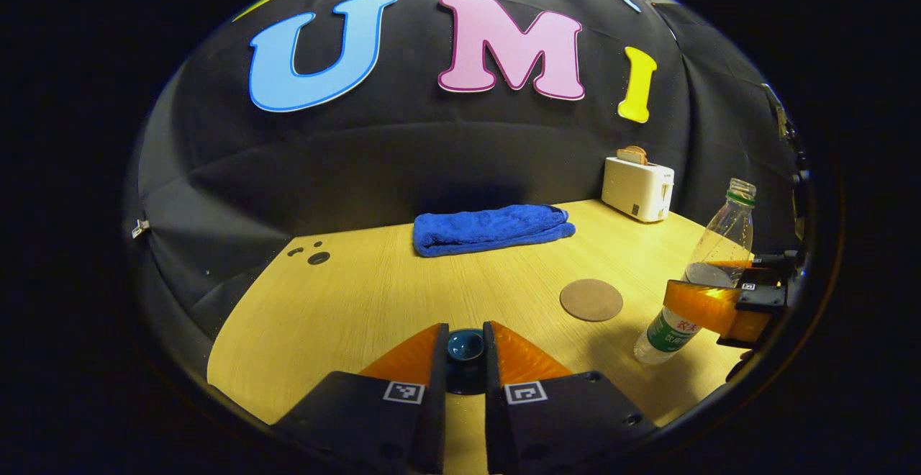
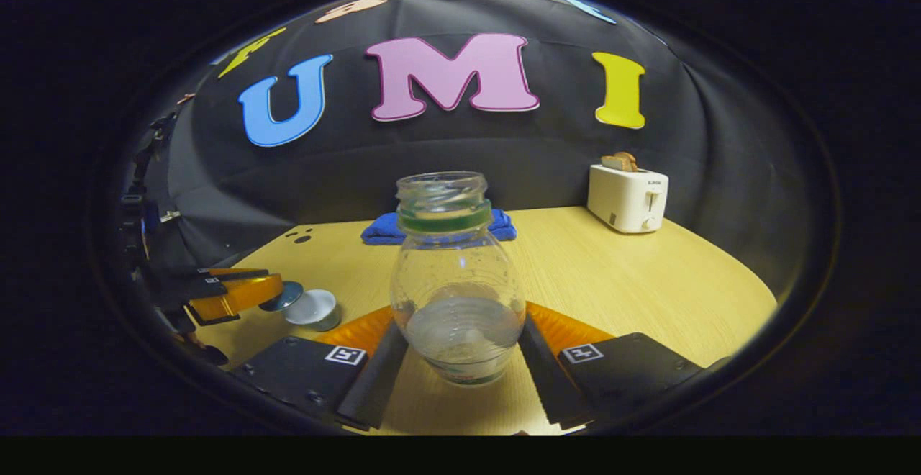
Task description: Open the teacup lid with one hand, grasp the water bottle and pour water into the teacup with the other hand; after pouring, place the water bottle on the coaster and then close the teacup lid.
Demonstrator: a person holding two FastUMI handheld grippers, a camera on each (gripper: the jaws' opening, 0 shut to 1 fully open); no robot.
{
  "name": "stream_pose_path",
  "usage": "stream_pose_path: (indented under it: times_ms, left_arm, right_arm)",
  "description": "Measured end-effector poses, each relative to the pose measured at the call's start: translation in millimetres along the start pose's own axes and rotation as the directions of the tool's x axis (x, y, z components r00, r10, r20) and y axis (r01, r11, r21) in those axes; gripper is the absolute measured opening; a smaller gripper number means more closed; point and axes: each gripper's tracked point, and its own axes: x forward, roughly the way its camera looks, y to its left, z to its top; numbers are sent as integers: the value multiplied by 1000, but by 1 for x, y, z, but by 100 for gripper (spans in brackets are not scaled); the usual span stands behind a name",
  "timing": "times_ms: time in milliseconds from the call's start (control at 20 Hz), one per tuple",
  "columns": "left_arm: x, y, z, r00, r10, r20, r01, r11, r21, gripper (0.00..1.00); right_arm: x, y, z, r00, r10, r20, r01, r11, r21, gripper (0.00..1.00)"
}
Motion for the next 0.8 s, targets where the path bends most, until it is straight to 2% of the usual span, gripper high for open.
stream_pose_path:
  times_ms: [150,200,250,300,450,500,650,750,800]
  left_arm:
    - [-3,0,0,1000,-3,1,3,1000,-1,26]
    - [-5,1,0,1000,-3,1,3,1000,-5,23]
    - [-6,2,0,1000,-3,2,3,1000,-10,27]
    - [-10,4,-1,1000,1,4,-1,1000,-13,27]
    - [-20,11,1,1000,13,12,-13,1000,-23,23]
    - [-24,14,1,1000,20,14,-19,999,-30,27]
    - [-37,27,3,999,44,24,-43,997,-61,26]
    - [-48,39,0,998,60,29,-57,994,-90,27]
    - [-52,47,-3,997,74,27,-70,992,-101,23]
  right_arm:
    - [0,6,-4,1000,7,-2,-7,999,-49,82]
    - [1,8,-4,1000,16,-4,-16,998,-59,80]
    - [3,10,-3,1000,26,-6,-27,997,-73,79]
    - [0,12,-4,999,34,-16,-36,995,-88,73]
    - [5,17,3,998,51,-21,-53,985,-162,74]
    - [8,18,8,998,55,-15,-57,979,-193,70]
    - [14,19,30,998,47,31,-33,942,-335,70]
    - [21,19,41,998,35,54,-8,899,-439,70]
    - [28,19,44,998,29,59,4,872,-489,70]
